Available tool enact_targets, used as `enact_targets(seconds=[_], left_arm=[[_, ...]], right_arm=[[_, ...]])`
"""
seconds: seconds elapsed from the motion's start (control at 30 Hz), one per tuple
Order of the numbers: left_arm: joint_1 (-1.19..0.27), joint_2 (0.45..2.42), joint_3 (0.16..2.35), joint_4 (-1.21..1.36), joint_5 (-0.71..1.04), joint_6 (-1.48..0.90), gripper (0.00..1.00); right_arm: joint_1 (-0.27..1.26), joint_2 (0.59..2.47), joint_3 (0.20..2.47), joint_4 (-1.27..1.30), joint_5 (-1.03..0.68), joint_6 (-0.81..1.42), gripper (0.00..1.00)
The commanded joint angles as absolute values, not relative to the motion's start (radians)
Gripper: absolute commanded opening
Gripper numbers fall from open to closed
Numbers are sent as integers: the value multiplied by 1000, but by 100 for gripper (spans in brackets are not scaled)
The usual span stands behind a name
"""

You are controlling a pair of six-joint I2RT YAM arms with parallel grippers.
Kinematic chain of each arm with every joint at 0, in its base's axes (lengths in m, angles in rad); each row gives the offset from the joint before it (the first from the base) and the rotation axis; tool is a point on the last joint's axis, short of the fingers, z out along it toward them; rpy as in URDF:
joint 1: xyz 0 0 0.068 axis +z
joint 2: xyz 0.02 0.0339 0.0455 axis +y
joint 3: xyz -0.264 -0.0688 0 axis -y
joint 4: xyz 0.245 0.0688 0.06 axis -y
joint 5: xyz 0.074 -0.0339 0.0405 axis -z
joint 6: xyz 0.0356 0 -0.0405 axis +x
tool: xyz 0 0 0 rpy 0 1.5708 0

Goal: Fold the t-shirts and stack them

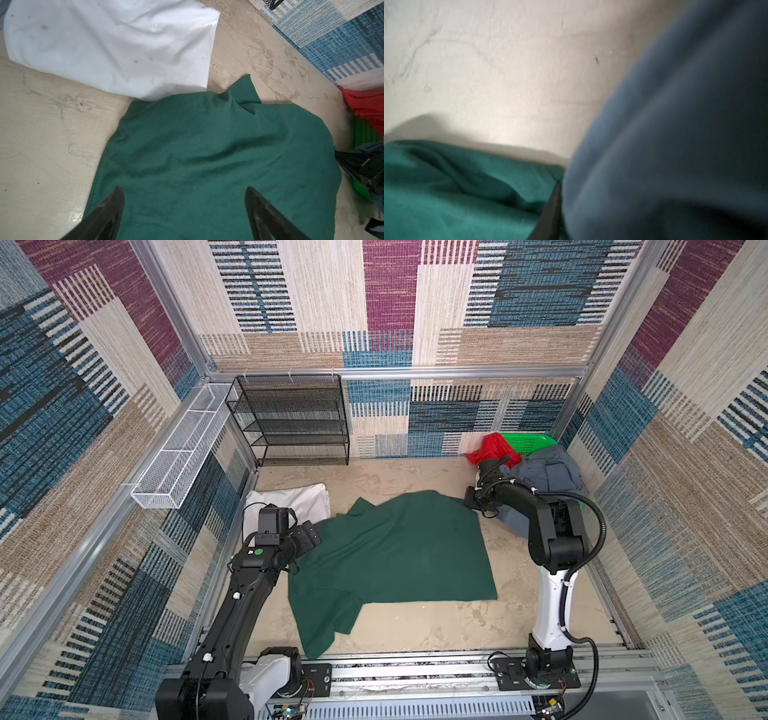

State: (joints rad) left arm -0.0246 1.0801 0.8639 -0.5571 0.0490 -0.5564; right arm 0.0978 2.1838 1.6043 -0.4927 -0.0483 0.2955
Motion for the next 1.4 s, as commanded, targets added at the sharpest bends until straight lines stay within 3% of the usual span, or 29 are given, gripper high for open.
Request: enact_targets(seconds=[0.0, 0.07, 0.37, 0.73, 1.23, 1.37], left_arm=[[-25, 1094, 881, -522, 64, -517, 90], [-25, 1100, 889, -522, 70, -513, 90], [-42, 1162, 972, -534, 115, -495, 85], [-109, 1255, 1105, -546, 23, -452, 84], [-208, 1603, 1388, -525, -55, -386, 81], [-240, 1716, 1465, -510, -59, -361, 81]], right_arm=[[97, 2215, 1635, -544, -22, 272, 5], [97, 2209, 1648, -548, -21, 266, 0], [110, 2152, 1775, -628, -23, 254, 0], [113, 2079, 1905, -704, 94, 255, 0], [124, 2247, 2263, -841, 185, 236, 0], [136, 2266, 2306, -854, 131, 215, 0]])
